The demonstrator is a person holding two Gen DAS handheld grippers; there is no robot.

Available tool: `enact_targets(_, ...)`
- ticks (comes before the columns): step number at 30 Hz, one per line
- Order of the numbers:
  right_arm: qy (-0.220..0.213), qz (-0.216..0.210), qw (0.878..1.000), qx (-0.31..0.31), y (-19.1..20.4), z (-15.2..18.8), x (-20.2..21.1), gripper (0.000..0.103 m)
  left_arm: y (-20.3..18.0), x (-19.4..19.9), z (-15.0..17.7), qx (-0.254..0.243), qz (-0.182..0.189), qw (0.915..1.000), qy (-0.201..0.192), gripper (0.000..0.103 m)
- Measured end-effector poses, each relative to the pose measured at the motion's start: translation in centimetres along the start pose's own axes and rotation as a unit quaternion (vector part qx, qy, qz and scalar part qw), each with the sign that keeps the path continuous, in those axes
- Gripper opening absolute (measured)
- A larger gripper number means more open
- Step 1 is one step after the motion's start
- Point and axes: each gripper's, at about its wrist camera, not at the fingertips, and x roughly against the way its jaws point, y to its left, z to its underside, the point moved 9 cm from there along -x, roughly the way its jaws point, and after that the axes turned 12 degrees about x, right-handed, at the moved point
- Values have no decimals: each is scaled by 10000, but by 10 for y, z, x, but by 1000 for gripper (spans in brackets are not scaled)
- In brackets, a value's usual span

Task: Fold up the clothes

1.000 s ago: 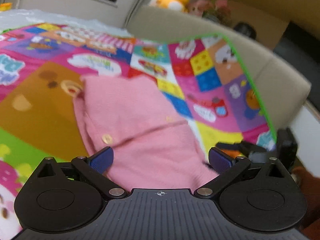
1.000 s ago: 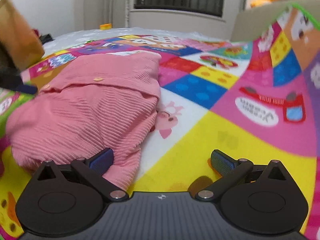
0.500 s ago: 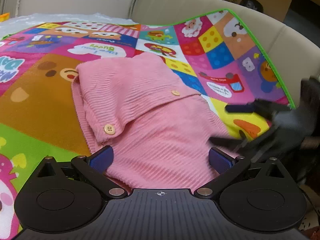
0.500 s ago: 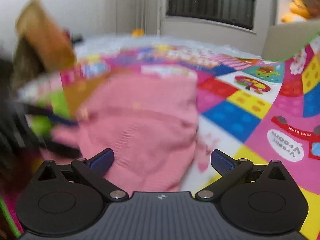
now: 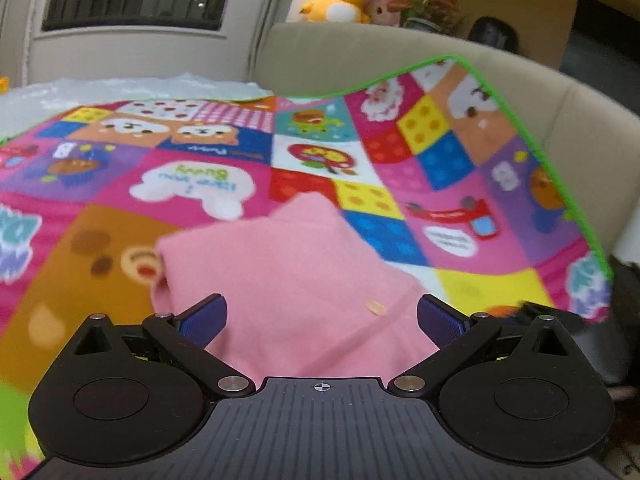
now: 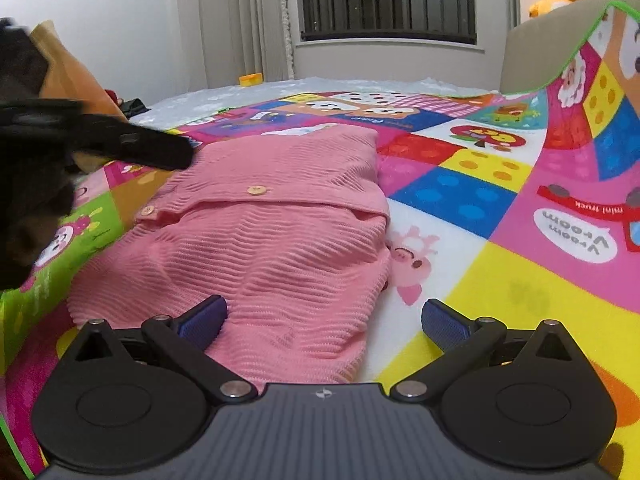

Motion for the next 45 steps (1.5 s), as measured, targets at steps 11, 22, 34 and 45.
enact_targets(11,-221,-124,9997,25,-2,-21,21,103,57,-40,-6,952,-8,9949,330,103)
enact_targets(22,18,190,9927,1188,12,-15,14,103,74,30,13,1023,-492,9935,-108,103)
enact_targets(34,78,-241,9220,3864,90,16,28,97,42,84,59,-141,-815,9965,-134,103)
enact_targets(45,643,-1315,9871,-645,-7,-33,5,78,-16,73,87,-1764,-779,9812,-29,103)
